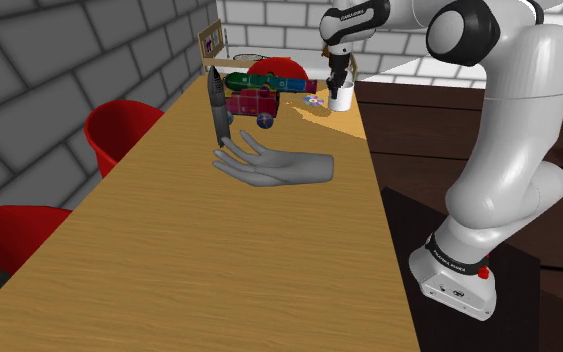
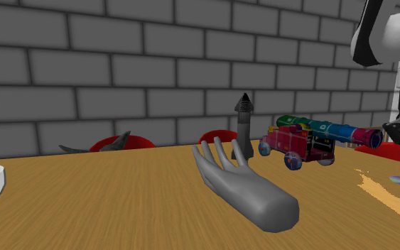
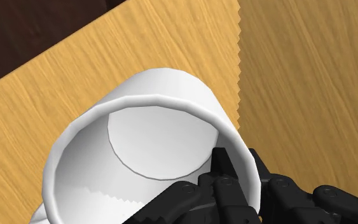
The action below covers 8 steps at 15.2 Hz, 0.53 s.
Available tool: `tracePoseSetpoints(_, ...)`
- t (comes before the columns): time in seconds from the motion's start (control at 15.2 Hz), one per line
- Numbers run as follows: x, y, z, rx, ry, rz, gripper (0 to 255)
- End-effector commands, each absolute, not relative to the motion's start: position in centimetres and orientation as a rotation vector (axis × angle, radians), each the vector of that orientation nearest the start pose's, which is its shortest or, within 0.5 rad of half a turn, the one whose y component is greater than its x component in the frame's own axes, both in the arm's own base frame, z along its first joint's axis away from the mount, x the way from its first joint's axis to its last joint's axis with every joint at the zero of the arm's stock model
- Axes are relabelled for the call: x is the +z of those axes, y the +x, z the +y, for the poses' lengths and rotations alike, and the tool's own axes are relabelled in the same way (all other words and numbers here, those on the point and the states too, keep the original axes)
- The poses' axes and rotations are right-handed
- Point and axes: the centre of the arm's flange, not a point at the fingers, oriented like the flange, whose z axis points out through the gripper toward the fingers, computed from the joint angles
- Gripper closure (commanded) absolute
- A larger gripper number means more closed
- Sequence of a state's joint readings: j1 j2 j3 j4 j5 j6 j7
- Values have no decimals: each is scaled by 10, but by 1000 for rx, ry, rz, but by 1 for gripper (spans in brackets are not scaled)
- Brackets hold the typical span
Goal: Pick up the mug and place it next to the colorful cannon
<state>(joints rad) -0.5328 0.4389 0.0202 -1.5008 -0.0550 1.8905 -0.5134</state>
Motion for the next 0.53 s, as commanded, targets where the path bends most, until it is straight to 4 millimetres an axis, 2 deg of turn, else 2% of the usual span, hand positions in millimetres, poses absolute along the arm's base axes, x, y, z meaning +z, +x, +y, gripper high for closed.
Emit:
tracePoseSetpoints(0.0,402,589,-338,100,-3154,-28,255)
tracePoseSetpoints(0.46,365,589,-338,100,-3154,-28,255)
